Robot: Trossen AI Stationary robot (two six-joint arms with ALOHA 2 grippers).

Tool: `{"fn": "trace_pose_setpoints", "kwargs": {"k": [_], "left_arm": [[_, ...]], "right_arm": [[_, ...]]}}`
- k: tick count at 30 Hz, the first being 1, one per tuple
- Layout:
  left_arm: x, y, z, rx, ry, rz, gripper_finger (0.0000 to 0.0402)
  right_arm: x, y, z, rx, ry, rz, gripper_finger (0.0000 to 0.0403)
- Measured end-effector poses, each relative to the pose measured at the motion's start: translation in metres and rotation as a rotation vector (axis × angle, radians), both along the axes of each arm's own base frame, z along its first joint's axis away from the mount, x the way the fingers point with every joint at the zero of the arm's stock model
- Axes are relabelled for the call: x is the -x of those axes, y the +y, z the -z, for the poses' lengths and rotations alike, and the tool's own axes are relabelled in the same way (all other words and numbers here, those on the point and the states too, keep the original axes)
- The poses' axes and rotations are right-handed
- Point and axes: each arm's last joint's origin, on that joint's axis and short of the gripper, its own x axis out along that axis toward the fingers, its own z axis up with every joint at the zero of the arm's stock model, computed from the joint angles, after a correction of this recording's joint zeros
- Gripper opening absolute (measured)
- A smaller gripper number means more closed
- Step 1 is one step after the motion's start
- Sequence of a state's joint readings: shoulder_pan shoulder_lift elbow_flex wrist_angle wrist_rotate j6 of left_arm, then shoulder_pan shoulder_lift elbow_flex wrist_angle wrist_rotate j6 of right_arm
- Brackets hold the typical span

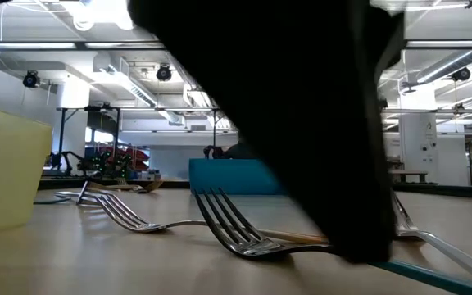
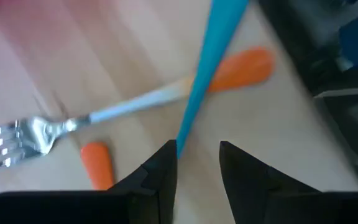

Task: Sort silverware by color (type)
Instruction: Put the blue fork into the pink bin

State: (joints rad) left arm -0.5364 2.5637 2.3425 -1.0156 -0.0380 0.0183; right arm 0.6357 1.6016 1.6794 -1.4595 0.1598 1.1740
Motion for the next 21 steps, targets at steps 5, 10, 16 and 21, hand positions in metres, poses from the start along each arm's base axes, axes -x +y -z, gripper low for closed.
{"fn": "trace_pose_setpoints", "kwargs": {"k": [5, 10, 16, 21], "left_arm": [[-0.007, 0.009, 0.016, -0.025, 0.021, 0.002, 0.0102], [-0.011, 0.015, 0.021, 0.015, 0.059, -0.014, 0.0092], [-0.011, 0.019, 0.021, 0.053, 0.102, -0.068, 0.0022], [-0.006, 0.02, 0.02, 0.048, 0.16, -0.075, 0.0009]], "right_arm": [[0.0, 0.0, 0.0, -0.003, -0.002, 0.011, 0.0092], [0.0, 0.001, 0.0, -0.006, -0.004, 0.02, 0.0087], [0.0, 0.001, 0.0, -0.006, -0.004, 0.022, 0.0086], [0.0, 0.001, 0.0, -0.005, -0.004, 0.02, 0.0088]]}}
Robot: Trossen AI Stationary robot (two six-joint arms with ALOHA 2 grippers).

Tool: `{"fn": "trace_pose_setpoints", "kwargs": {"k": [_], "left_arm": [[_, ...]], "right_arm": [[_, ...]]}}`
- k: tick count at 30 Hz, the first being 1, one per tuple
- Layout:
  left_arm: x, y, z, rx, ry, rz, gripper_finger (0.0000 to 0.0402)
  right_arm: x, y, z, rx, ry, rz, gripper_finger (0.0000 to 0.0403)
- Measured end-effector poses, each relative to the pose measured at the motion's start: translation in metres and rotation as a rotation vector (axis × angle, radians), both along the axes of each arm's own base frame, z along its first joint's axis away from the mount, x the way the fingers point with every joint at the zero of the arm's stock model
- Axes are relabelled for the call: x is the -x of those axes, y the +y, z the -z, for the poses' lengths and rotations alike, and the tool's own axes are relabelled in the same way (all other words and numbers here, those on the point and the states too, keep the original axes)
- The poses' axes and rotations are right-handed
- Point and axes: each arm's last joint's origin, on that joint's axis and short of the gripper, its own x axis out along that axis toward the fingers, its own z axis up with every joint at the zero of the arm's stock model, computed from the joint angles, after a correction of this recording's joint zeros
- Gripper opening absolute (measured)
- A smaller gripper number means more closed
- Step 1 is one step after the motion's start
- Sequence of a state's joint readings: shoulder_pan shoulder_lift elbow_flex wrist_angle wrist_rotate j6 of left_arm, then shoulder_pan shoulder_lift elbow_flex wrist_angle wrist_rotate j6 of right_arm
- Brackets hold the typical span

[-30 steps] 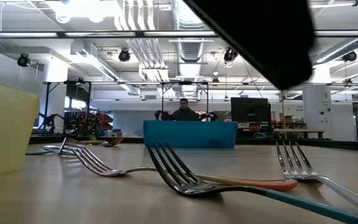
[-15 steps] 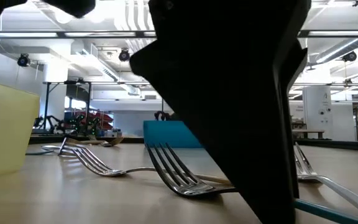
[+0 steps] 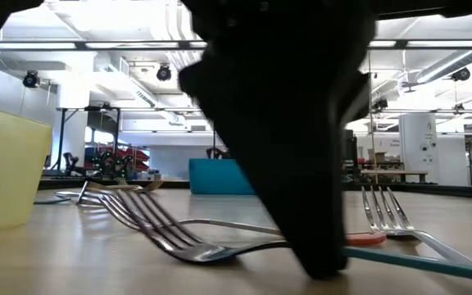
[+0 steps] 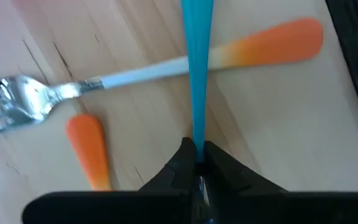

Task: Sort silverware by color (type)
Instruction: Put the blue fork into the pink bin

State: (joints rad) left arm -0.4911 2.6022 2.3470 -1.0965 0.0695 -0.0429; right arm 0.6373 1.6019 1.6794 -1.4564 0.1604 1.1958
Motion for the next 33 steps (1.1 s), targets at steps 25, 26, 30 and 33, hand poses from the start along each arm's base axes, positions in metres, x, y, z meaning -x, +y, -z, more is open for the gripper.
{"fn": "trace_pose_setpoints", "kwargs": {"k": [25, 26, 30, 33], "left_arm": [[0.036, 0.034, -0.138, -0.119, -0.296, -0.651, 0.0], [0.04, 0.035, -0.148, -0.126, -0.343, -0.692, 0.0], [0.059, 0.039, -0.188, -0.133, -0.561, -0.891, 0.0], [0.067, 0.041, -0.205, -0.148, -0.718, -1.032, 0.0]], "right_arm": [[0.024, 0.005, -0.021, 0.144, -0.187, -0.117, 0.0082], [0.028, 0.006, -0.024, 0.163, -0.223, -0.102, 0.0082], [0.043, 0.009, -0.037, 0.264, -0.425, -0.014, 0.0082], [0.051, 0.014, -0.045, 0.338, -0.633, 0.08, 0.0082]]}}
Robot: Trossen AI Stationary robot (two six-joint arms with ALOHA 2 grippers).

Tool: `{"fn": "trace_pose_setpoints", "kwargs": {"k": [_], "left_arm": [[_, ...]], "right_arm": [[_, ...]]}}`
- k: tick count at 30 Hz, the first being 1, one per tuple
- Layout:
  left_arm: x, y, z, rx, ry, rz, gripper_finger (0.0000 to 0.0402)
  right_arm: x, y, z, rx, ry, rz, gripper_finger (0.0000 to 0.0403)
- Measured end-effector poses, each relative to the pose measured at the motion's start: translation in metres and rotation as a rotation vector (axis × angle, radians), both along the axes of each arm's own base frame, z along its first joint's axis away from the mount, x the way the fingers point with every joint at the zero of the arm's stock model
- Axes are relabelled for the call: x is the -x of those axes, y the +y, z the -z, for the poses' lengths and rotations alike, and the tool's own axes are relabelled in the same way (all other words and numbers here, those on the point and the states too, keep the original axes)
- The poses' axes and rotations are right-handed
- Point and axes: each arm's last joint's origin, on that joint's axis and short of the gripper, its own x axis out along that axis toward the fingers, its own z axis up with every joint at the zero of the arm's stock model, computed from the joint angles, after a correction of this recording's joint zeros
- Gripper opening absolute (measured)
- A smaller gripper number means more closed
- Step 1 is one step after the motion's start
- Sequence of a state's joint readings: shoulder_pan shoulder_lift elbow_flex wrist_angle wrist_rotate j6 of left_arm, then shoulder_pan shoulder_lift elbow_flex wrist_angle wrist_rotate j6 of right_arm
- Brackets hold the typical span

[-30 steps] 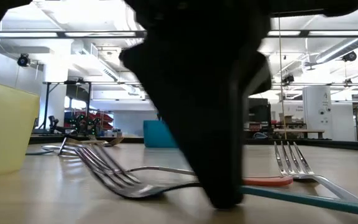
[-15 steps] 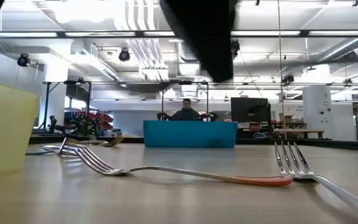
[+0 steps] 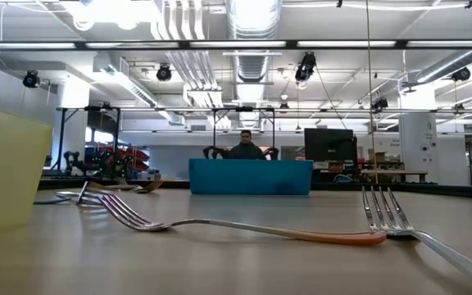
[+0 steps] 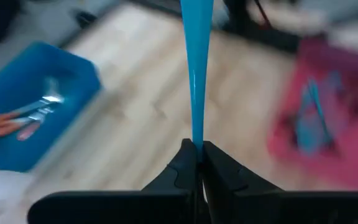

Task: Sort silverware by color (type)
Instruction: Put the blue fork into the pink bin

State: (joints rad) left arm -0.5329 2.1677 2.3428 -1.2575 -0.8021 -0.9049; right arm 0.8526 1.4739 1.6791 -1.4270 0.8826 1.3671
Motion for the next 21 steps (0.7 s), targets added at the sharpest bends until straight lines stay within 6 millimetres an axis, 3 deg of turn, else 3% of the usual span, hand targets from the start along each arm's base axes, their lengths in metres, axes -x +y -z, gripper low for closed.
{"fn": "trace_pose_setpoints", "kwargs": {"k": [4, 6, 11, 21], "left_arm": [[0.003, 0.003, -0.008, -0.036, -0.149, -0.14, 0.0], [0.002, 0.004, -0.009, -0.038, -0.179, -0.165, 0.0], [-0.003, 0.007, -0.013, -0.072, -0.264, -0.22, 0.0], [-0.006, 0.012, -0.014, -0.098, -0.304, -0.26, 0.0]], "right_arm": [[0.004, 0.006, -0.008, 0.067, -0.304, 0.11, 0.0082], [0.001, 0.008, -0.008, 0.093, -0.378, 0.139, 0.0082], [-0.009, 0.005, -0.006, 0.091, -0.401, 0.182, 0.0095], [-0.033, -0.004, -0.01, 0.047, -0.455, 0.256, 0.0163]]}}
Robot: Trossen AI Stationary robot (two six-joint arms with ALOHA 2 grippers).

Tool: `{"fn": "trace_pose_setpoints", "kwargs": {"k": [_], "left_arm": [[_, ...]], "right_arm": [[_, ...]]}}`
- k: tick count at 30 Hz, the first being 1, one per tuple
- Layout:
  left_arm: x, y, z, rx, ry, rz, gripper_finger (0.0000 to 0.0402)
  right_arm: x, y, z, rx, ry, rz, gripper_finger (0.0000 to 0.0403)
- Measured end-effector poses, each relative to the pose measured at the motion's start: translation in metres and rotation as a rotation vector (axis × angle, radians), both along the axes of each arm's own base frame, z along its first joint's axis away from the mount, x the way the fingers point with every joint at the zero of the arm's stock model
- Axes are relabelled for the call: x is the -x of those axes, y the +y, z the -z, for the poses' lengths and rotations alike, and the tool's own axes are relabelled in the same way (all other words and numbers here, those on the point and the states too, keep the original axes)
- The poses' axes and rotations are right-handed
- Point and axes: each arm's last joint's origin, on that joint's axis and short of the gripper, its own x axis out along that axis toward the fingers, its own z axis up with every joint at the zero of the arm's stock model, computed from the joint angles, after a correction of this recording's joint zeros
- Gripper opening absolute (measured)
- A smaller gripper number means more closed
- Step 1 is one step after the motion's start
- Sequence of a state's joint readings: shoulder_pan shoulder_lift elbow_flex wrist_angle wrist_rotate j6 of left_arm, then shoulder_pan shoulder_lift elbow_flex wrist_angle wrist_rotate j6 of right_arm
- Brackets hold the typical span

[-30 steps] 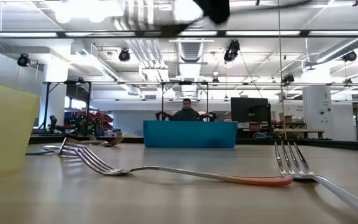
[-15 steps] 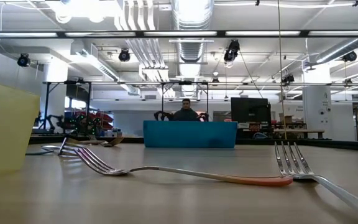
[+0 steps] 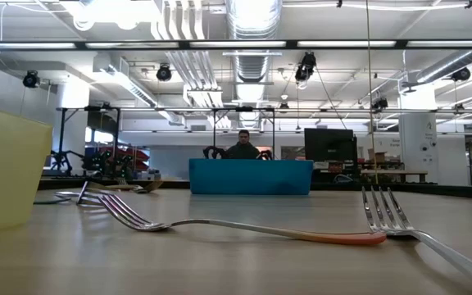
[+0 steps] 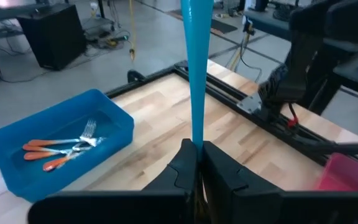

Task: Sort silverware by color (type)
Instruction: Put the blue fork into the pink bin

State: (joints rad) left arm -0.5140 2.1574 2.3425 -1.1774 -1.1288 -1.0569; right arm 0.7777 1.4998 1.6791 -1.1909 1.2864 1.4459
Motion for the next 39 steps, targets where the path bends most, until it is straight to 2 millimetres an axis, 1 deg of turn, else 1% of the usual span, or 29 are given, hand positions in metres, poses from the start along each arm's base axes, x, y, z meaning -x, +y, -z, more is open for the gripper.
{"fn": "trace_pose_setpoints", "kwargs": {"k": [4, 9, 15, 20, 25, 27, 29, 31, 34, 38, 39], "left_arm": [[-0.002, 0.001, -0.001, -0.003, -0.02, -0.012, 0.0], [-0.003, 0.001, -0.002, 0.009, -0.035, -0.01, 0.0], [-0.002, 0.0, -0.002, 0.01, -0.037, -0.01, 0.0], [-0.003, 0.001, -0.002, 0.005, -0.03, -0.005, 0.0], [-0.003, 0.0, -0.003, -0.003, -0.022, 0.001, 0.0], [-0.003, 0.0, -0.003, -0.007, -0.022, 0.0, 0.0], [-0.003, 0.0, -0.003, -0.014, -0.02, 0.001, 0.0], [-0.003, 0.0, -0.003, -0.021, -0.02, -0.002, 0.0], [-0.003, 0.001, -0.003, -0.028, -0.023, -0.009, 0.0001], [-0.004, 0.004, -0.003, -0.034, -0.017, -0.011, 0.0001], [-0.004, 0.004, -0.004, -0.045, -0.017, -0.018, 0.0002]], "right_arm": [[-0.018, -0.003, -0.002, 0.02, -0.007, 0.01, 0.0175], [-0.036, -0.011, -0.006, 0.056, -0.004, 0.033, 0.0171], [-0.046, -0.025, -0.007, 0.062, -0.002, 0.083, 0.0162], [-0.054, -0.037, -0.006, 0.036, 0.03, 0.085, 0.0159], [-0.061, -0.042, -0.007, 0.05, 0.043, 0.081, 0.0154], [-0.063, -0.043, -0.009, 0.06, 0.045, 0.076, 0.0144], [-0.063, -0.043, -0.009, 0.066, 0.049, 0.073, 0.0125], [-0.063, -0.043, -0.009, 0.07, 0.052, 0.072, 0.0093], [-0.064, -0.042, -0.011, 0.072, 0.046, 0.066, 0.0029], [-0.064, -0.042, -0.013, 0.092, 0.074, 0.031, 0.0013], [-0.062, -0.042, -0.012, 0.122, 0.112, 0.012, 0.0011]]}}
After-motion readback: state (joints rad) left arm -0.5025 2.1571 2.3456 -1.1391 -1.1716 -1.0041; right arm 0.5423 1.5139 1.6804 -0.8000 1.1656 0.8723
